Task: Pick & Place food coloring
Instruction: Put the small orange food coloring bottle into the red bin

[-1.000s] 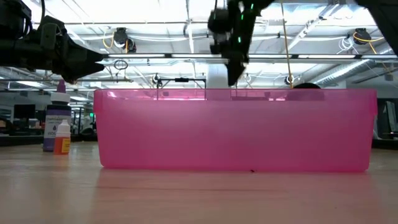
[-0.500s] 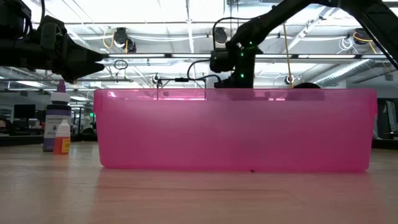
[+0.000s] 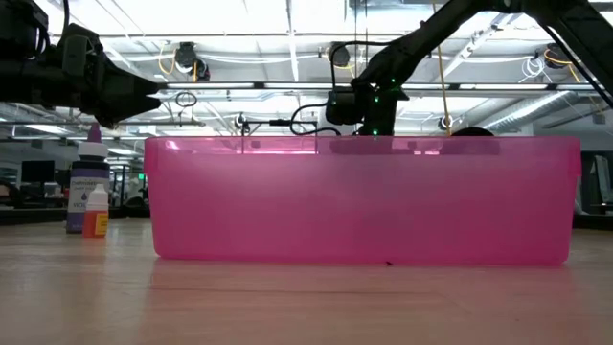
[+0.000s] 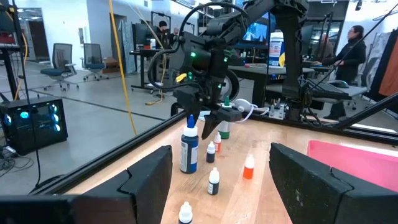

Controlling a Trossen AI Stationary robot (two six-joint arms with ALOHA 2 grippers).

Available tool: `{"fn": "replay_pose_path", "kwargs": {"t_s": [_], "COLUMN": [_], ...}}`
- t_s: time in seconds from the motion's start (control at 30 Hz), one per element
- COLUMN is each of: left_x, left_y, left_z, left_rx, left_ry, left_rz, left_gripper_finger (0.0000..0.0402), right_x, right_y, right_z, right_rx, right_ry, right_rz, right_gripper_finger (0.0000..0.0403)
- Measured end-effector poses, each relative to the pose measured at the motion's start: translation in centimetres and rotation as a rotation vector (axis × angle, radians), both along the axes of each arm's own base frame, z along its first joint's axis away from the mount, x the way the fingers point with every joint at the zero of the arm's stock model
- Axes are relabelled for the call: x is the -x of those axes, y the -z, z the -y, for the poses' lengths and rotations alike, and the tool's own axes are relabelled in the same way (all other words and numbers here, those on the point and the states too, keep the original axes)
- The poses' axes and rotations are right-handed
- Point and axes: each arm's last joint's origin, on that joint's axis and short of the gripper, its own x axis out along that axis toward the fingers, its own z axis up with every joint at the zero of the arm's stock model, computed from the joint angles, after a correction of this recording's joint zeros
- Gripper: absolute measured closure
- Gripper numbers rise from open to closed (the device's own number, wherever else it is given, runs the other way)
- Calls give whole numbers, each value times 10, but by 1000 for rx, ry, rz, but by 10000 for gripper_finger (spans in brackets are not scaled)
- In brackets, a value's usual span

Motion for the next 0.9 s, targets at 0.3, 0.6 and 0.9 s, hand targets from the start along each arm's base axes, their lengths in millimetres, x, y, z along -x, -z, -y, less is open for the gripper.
{"fn": "replay_pose_path", "kwargs": {"t_s": [0.3, 0.6, 0.9], "left_x": [0, 0, 0], "left_y": [0, 0, 0], "left_z": [0, 0, 0], "left_rx": [0, 0, 0], "left_ry": [0, 0, 0], "left_rz": [0, -1, 0], "left_gripper_finger": [133, 133, 133], "right_x": [-1, -3, 3], "right_y": [0, 15, 14], "right_z": [1, 4, 8], "right_rx": [10, -2, 7], "right_ry": [-9, 0, 27], "right_rz": [6, -22, -54], "right_gripper_finger": [202, 202, 202]}}
